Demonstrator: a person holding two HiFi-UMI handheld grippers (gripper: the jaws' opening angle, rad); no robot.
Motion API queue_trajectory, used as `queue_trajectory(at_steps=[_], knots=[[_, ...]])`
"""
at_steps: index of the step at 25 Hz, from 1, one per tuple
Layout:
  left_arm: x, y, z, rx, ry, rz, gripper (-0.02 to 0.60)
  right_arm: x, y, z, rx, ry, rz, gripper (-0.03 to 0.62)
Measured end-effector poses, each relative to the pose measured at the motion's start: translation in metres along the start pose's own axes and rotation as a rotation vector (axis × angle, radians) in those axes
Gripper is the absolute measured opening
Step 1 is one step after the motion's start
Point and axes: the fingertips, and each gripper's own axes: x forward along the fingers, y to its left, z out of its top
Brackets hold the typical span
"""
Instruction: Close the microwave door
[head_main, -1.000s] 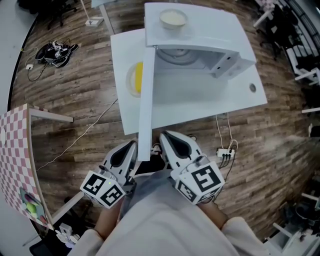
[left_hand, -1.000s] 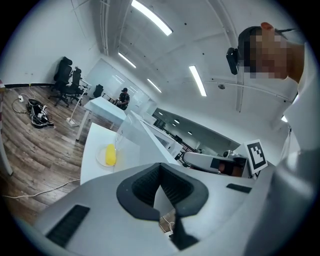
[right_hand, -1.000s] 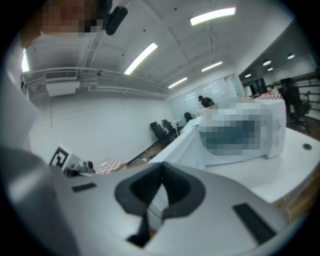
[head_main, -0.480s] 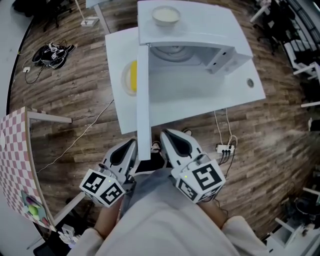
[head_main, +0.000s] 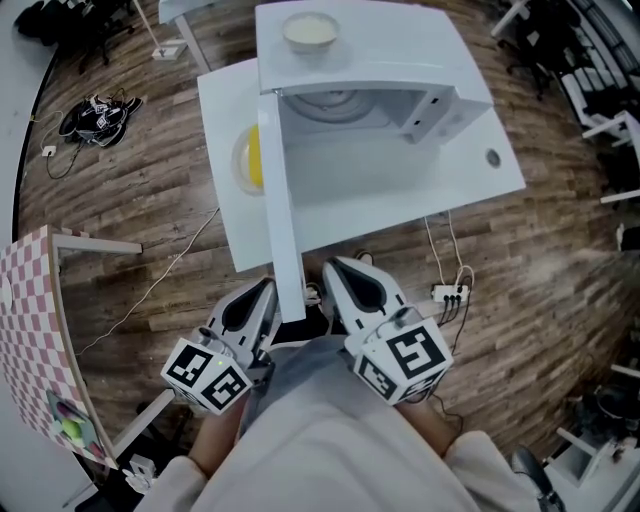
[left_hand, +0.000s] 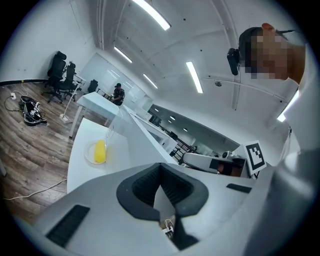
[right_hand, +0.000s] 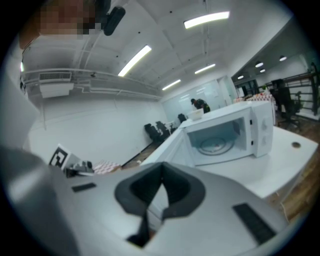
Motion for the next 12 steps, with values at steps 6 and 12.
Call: queue_trajectory(at_steps=[6, 12], knots=[[0.009, -0.007, 0.001, -0.004, 0.000, -0.009, 0.019, -0.007, -0.012, 0.003, 0.011, -0.009, -0.016, 0.021], [0.016, -0.011, -0.004, -0.007, 0.018, -0.011, 0.018, -0.012, -0.021, 0.002, 0.026, -0.011, -0.025, 0.021]])
